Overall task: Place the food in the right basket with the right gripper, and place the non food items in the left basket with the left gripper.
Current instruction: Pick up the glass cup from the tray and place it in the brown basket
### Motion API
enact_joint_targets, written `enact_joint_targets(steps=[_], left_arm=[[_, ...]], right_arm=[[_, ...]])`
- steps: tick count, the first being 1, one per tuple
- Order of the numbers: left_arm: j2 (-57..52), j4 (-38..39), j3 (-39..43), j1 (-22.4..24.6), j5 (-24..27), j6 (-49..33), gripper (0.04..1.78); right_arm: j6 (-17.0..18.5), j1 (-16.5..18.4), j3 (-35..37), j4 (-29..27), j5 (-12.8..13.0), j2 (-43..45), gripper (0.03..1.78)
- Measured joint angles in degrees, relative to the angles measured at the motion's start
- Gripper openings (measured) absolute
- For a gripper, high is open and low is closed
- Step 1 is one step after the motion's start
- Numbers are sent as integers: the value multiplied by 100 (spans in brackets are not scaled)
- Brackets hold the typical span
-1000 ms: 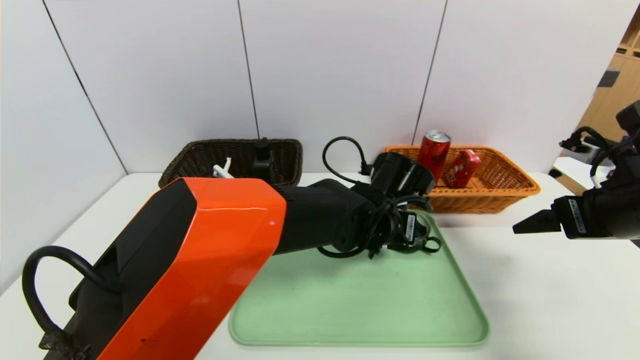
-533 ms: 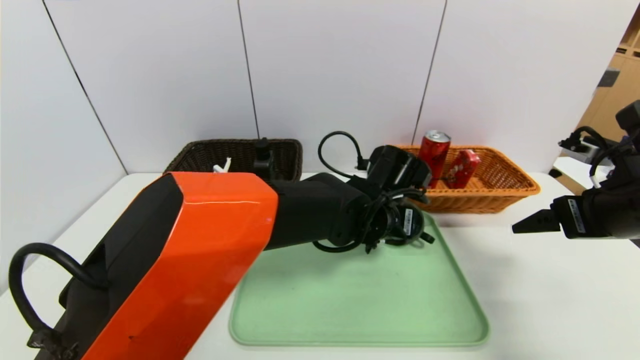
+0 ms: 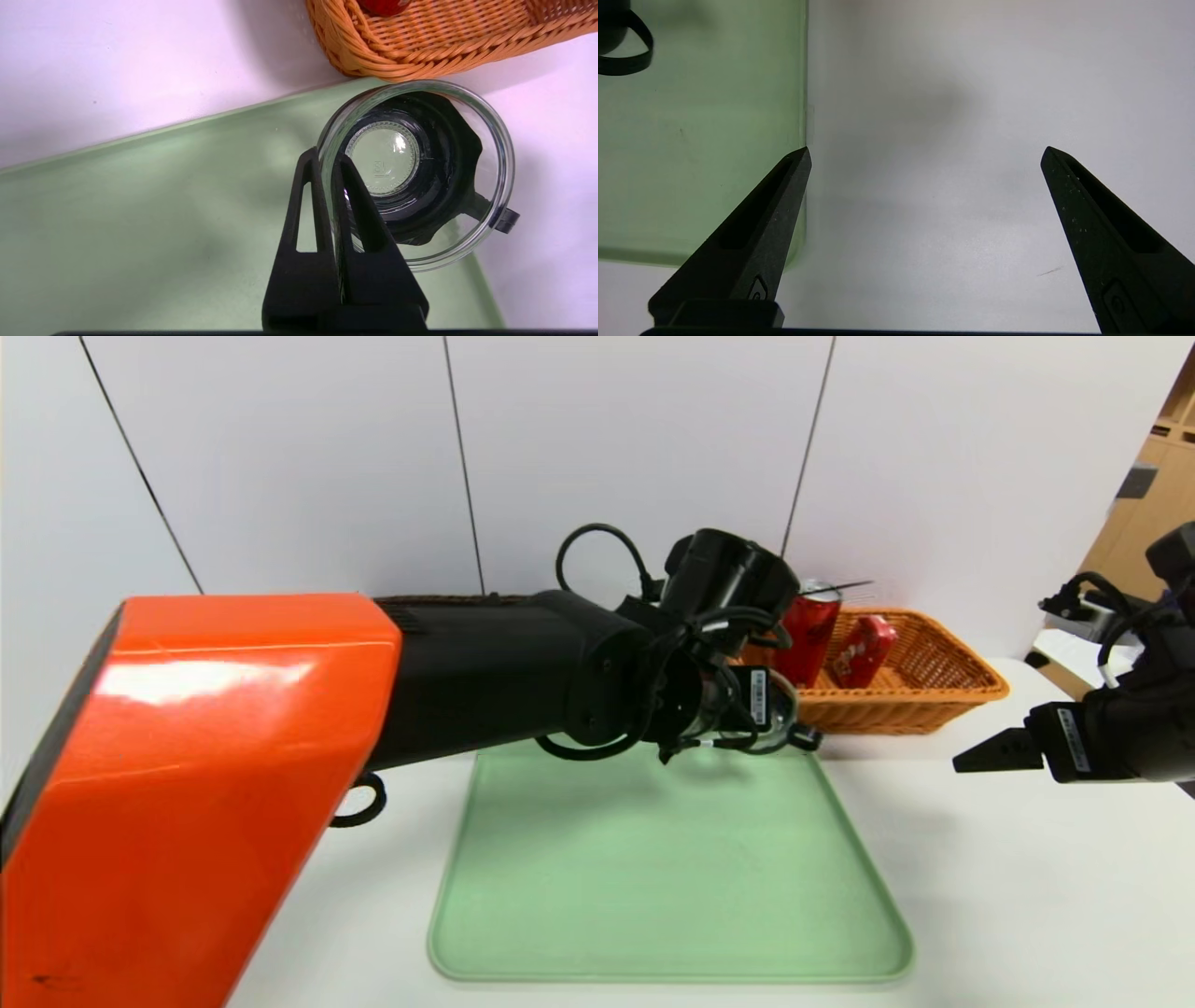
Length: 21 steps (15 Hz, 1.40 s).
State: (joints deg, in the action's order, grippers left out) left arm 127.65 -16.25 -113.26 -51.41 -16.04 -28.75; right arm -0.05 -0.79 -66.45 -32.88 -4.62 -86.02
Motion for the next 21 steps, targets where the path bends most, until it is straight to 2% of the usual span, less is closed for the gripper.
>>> enact_joint_targets(steps=[3, 6, 8, 12, 15, 18, 21], left_arm=[[-538, -224, 4, 15, 255, -323, 8], [-1373, -441, 4, 340, 996, -706, 8], [-1838, -651, 1, 951, 1269, -818, 8], [-2341, -1150, 238, 2523, 1175, -603, 8], [-2400, -1048, 699, 3647, 1128, -102, 8], [-2315, -649, 1119, 4380, 1175, 52, 8], [-2085, -612, 1300, 4659, 1153, 210, 8]], right_arm=[[-2, 0, 0, 2, 9, 16, 170], [-13, -5, -15, 79, -1, 29, 170], [-20, -5, -15, 185, -9, 24, 170], [-37, -22, -46, 249, -23, 2, 170], [-17, -37, -48, 402, -28, -6, 170], [-20, -33, -44, 411, -26, -6, 170], [-33, -37, -44, 413, -26, -11, 170]])
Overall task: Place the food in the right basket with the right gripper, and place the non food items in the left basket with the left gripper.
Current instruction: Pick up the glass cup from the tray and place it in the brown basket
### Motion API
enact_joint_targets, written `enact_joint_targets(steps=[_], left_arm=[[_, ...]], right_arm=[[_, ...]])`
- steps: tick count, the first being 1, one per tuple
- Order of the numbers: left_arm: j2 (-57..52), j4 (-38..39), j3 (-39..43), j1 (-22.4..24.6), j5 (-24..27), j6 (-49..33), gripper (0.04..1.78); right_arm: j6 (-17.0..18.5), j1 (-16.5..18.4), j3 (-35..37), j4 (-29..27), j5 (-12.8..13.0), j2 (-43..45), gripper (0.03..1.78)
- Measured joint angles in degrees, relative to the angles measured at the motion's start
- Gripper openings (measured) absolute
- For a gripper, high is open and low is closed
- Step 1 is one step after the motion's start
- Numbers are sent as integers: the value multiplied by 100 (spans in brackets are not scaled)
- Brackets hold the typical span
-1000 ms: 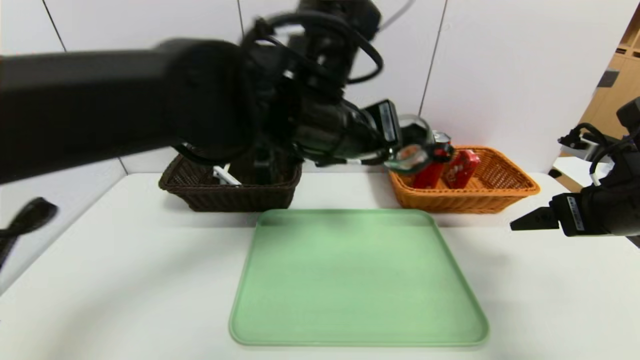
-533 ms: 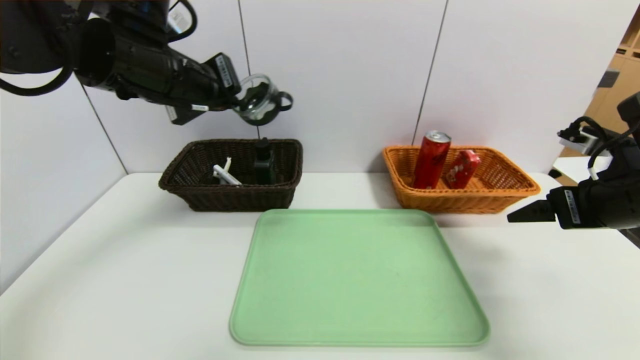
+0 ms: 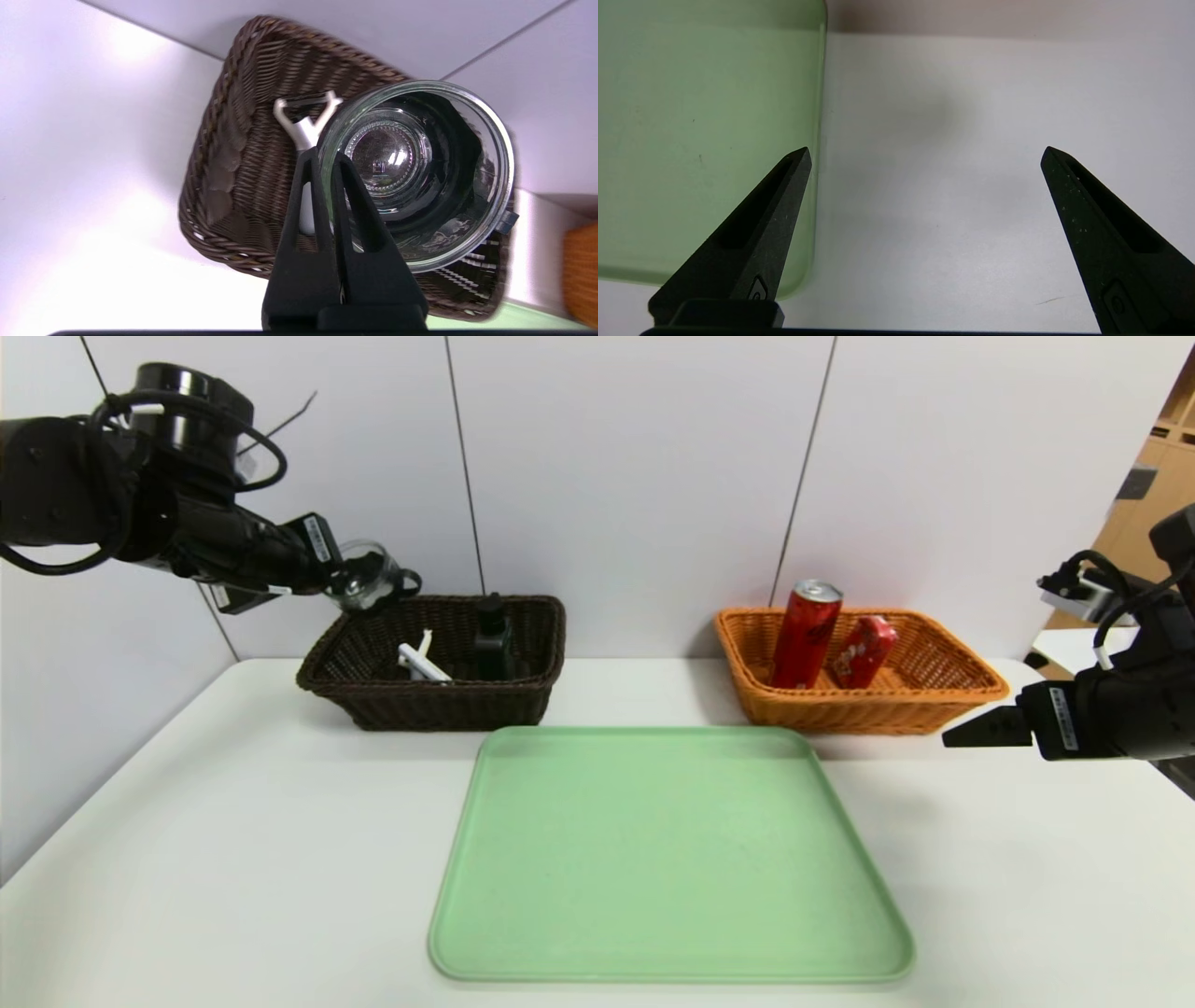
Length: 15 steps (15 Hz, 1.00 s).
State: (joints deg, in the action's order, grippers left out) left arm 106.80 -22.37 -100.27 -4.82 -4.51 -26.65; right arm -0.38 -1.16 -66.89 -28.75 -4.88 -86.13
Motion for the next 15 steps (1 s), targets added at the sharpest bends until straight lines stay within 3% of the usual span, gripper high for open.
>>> enact_joint_targets(steps=[11, 15], left_arm=[[935, 503, 195, 80, -6, 111, 8], [1003, 556, 165, 80, 0, 113, 74]], right_arm=[[-4, -11, 0, 0, 24, 0, 170], [2, -16, 9, -9, 28, 10, 170]])
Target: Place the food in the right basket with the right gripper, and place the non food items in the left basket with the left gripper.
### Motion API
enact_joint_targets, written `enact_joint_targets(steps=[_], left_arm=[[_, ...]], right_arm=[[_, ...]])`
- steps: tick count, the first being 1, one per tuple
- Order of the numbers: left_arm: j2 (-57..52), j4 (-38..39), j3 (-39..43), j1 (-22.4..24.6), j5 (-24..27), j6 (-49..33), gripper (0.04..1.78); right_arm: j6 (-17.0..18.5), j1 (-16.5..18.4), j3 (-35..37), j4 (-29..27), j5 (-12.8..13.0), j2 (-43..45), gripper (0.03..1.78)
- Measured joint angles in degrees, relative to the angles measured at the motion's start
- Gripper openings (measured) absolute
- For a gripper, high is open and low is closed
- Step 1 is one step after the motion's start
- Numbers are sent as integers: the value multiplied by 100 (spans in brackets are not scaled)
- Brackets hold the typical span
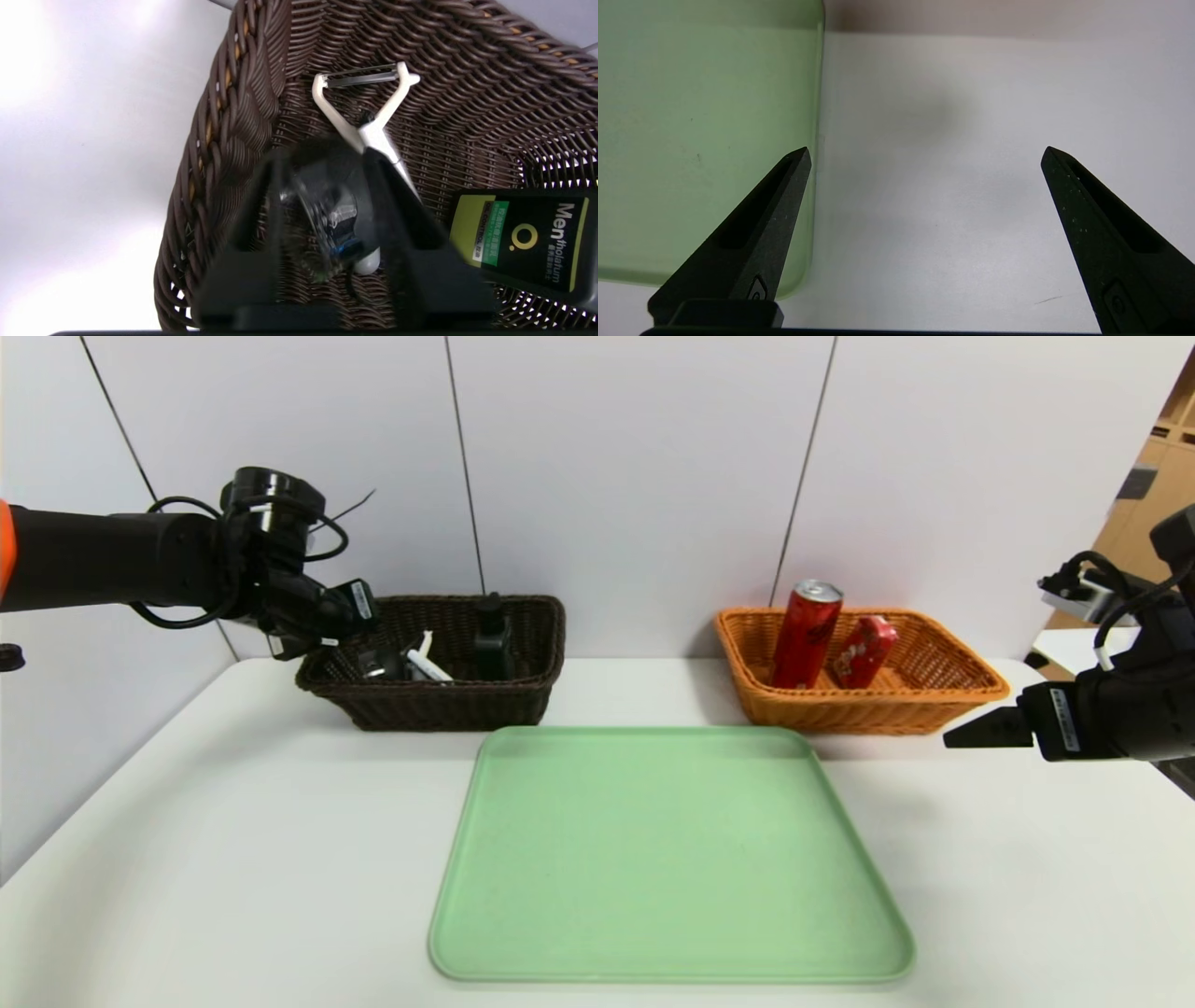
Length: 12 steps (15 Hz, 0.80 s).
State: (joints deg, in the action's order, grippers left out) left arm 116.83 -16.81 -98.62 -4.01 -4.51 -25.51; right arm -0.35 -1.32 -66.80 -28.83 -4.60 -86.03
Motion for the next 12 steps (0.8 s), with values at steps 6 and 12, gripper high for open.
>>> enact_joint_targets(steps=[6, 12], left_arm=[[-896, -46, 9, -117, -28, 93, 126], [-3660, -862, 1462, -684, -286, 1391, 150]], right_arm=[[9, 55, -1, 6, 17, 74, 171], [-336, 74, 115, -29, 50, 566, 171]])
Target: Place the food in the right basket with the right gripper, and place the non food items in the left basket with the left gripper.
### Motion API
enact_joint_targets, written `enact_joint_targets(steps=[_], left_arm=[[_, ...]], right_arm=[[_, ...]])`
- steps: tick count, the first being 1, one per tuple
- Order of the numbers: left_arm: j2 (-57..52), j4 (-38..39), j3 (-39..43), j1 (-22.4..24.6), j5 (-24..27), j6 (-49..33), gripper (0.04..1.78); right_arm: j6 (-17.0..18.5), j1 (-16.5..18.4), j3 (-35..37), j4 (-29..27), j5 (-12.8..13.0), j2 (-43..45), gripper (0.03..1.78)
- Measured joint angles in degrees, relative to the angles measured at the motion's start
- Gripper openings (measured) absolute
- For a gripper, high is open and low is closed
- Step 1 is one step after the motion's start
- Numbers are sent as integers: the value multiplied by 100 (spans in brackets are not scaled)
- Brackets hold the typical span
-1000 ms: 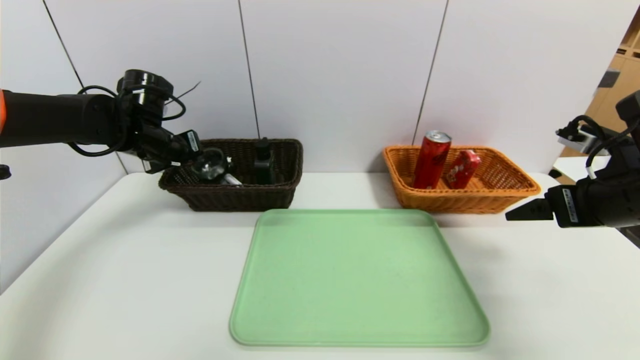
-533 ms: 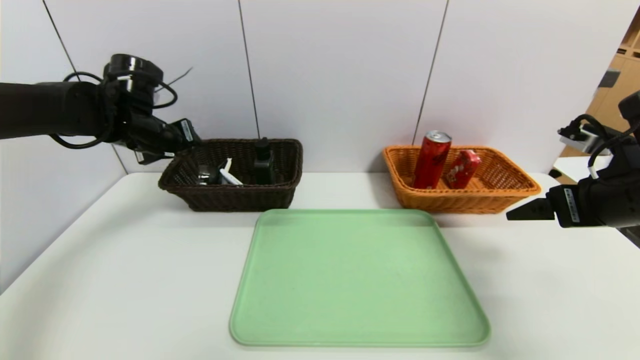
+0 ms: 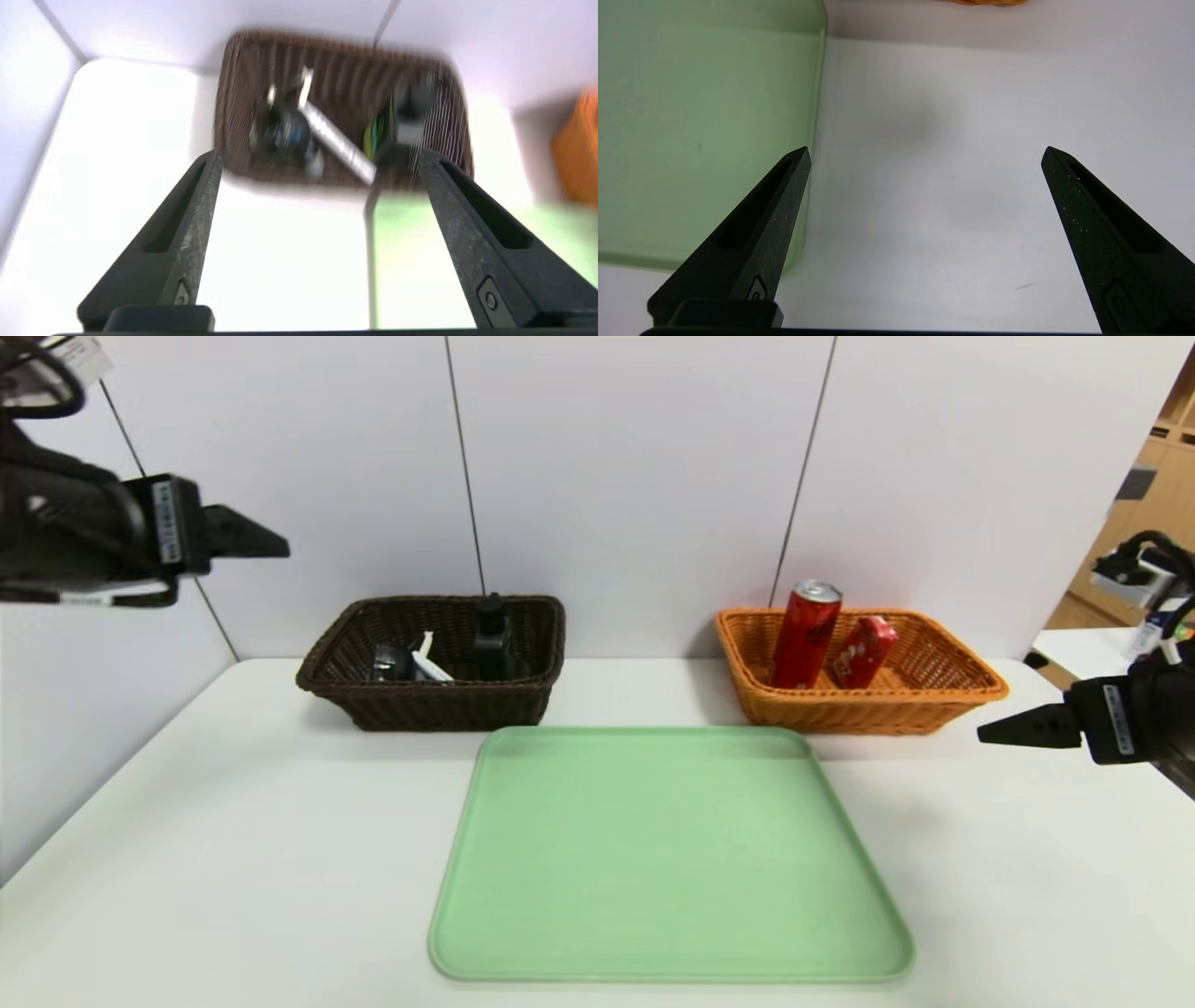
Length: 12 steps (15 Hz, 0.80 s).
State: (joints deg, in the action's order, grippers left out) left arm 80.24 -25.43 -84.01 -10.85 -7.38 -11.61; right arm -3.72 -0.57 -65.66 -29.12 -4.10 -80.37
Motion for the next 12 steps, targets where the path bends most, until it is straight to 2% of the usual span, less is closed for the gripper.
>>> enact_joint_targets(steps=[3, 6, 10, 12], left_arm=[[-1668, -191, 1347, -119, -530, 356, 156], [-3222, -329, 2267, 206, -1034, 475, 161], [-5202, -1056, 3109, 505, -1211, 502, 165], [-5882, -1451, 3379, 573, -1293, 84, 166]], right_arm=[[-85, 22, 343, 0, 210, 689, 171], [-74, 30, 929, 5, 451, 1681, 171], [-85, 33, 1837, 5, 550, 3324, 171], [-85, 39, 2178, 27, 561, 4236, 171]])
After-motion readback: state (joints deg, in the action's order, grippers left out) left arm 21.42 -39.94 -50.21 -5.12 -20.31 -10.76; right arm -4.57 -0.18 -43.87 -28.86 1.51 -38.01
